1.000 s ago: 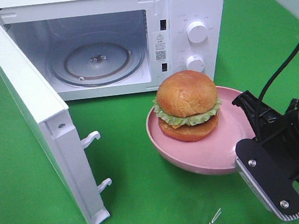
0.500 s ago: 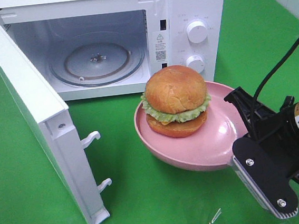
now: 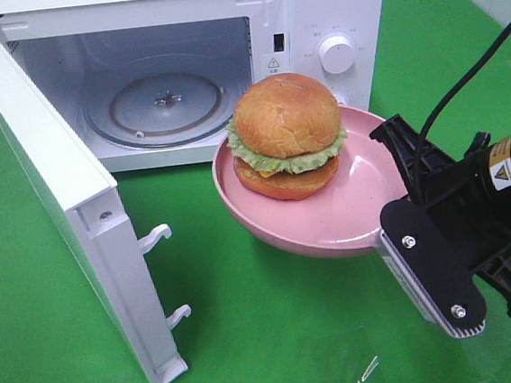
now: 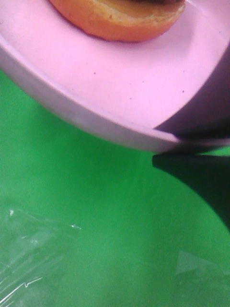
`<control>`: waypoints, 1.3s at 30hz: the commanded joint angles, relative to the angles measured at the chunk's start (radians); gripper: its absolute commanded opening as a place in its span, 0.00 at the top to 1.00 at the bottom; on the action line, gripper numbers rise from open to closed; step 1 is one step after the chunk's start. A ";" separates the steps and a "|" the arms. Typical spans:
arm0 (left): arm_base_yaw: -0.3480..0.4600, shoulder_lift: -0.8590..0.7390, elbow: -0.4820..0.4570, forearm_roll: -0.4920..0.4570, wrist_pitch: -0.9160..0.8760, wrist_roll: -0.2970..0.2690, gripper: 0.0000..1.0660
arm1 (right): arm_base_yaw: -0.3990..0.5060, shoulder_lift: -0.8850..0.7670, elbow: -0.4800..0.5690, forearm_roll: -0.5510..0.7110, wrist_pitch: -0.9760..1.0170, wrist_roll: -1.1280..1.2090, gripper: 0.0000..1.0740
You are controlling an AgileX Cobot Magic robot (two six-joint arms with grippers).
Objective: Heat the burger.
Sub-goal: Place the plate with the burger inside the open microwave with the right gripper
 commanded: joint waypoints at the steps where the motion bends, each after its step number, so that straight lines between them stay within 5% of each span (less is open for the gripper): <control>1: 0.003 -0.018 0.002 0.000 -0.006 0.000 0.08 | -0.003 0.003 -0.015 0.006 -0.051 -0.014 1.00; 14: 0.003 -0.018 0.002 0.000 -0.006 0.000 0.08 | 0.075 0.111 -0.123 -0.019 -0.048 -0.003 1.00; 39: 0.003 -0.018 0.002 0.000 -0.006 0.000 0.08 | 0.079 0.316 -0.359 -0.011 -0.020 0.001 1.00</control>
